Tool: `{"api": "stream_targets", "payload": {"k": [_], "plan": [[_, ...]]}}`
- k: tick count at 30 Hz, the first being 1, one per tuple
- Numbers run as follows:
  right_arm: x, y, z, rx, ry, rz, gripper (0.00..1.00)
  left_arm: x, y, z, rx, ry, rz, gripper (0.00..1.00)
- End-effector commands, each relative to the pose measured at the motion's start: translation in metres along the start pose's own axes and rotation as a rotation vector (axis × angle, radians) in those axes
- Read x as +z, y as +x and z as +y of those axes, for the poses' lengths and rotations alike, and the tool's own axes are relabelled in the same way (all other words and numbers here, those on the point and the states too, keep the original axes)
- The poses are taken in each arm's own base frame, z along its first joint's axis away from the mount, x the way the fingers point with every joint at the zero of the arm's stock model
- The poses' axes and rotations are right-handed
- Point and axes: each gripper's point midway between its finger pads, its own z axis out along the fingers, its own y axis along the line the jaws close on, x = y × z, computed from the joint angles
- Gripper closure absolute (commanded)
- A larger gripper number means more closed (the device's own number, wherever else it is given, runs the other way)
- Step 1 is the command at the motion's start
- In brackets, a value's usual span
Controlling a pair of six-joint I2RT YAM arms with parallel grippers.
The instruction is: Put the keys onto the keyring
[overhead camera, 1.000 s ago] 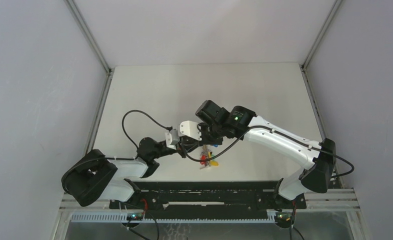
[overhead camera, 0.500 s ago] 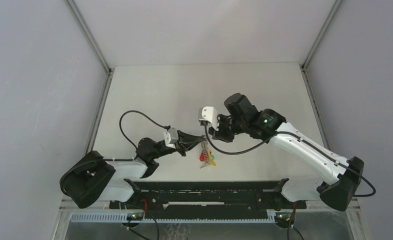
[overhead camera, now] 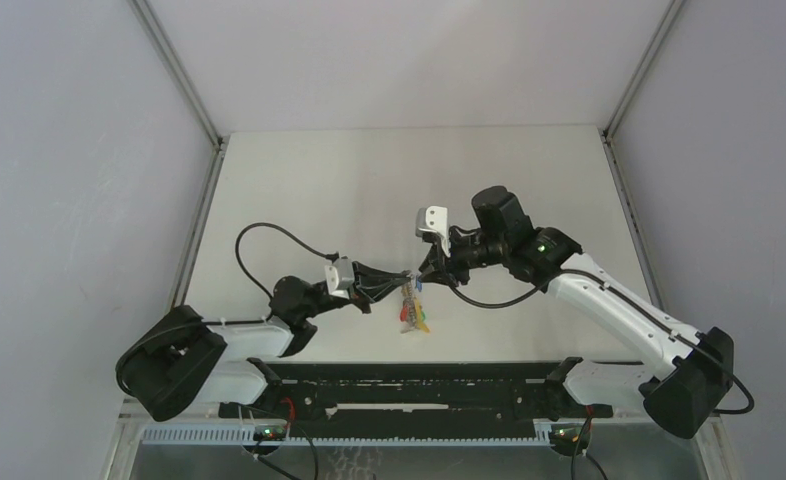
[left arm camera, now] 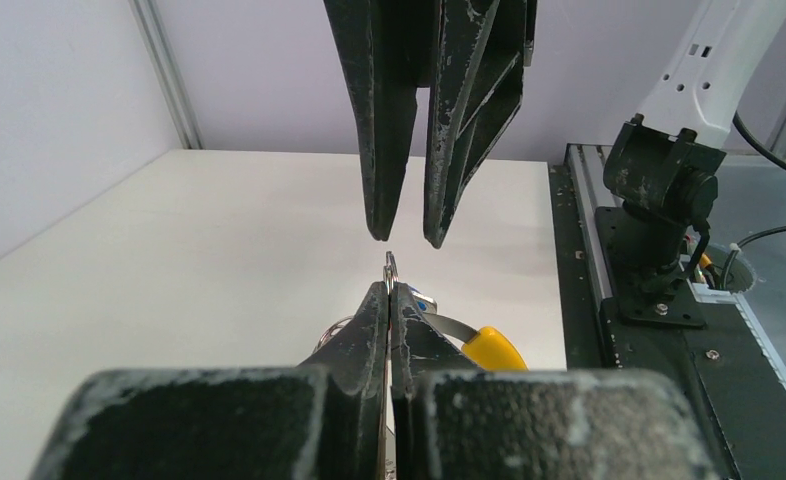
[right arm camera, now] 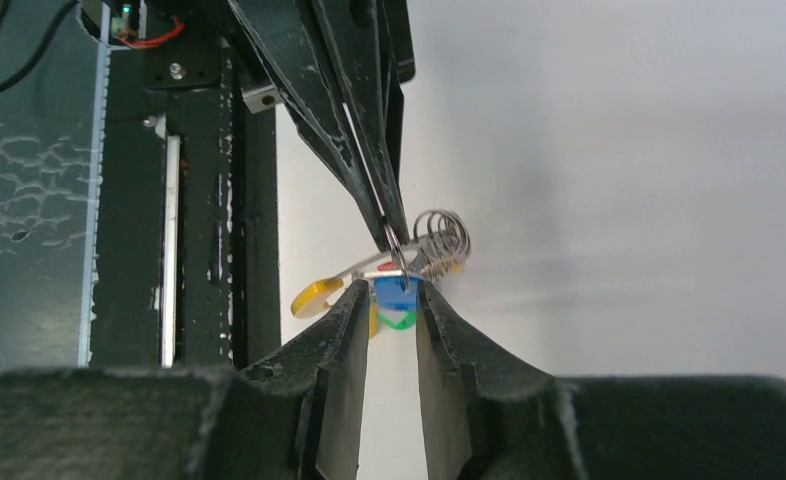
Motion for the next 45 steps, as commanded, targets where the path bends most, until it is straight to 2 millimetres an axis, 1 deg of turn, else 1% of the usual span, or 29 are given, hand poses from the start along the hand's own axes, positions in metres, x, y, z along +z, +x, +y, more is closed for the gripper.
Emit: {"api": "stream_targets", "payload": {"k": [1,10,16,20,22,23,33,45], "plan": [[0.003,-0.024,0.004,-0.043,-0.061,-0.099,0.76,0.002,-0.026,-0.007,0.069,0.037,-0.080,1.00],[0.008,-0.017,0.004,-0.035,-0.084,-0.081,0.83,0.002,-0.029,-0.009,0.072,0.047,-0.087,1.00],[0.008,-0.012,0.001,-0.029,-0.074,-0.063,0.86,0.001,-0.030,-0.010,0.071,0.050,-0.089,1.00],[0.007,-0.013,0.002,-0.029,-0.077,-0.066,0.93,0.002,-0.030,-0.011,0.071,0.051,-0.090,1.00],[0.006,-0.013,0.001,-0.029,-0.076,-0.066,0.99,0.001,-0.029,-0.010,0.071,0.049,-0.088,1.00],[0.006,-0.012,0.001,-0.027,-0.076,-0.063,1.00,0.001,-0.030,-0.010,0.073,0.047,-0.090,1.00],[0.006,0.000,0.005,0.026,-0.090,-0.021,1.00,-0.003,-0.039,-0.012,0.098,0.043,-0.114,1.00],[0.010,0.000,0.007,0.052,-0.122,-0.031,1.00,-0.005,-0.046,-0.014,0.116,0.037,-0.135,1.00]]}}
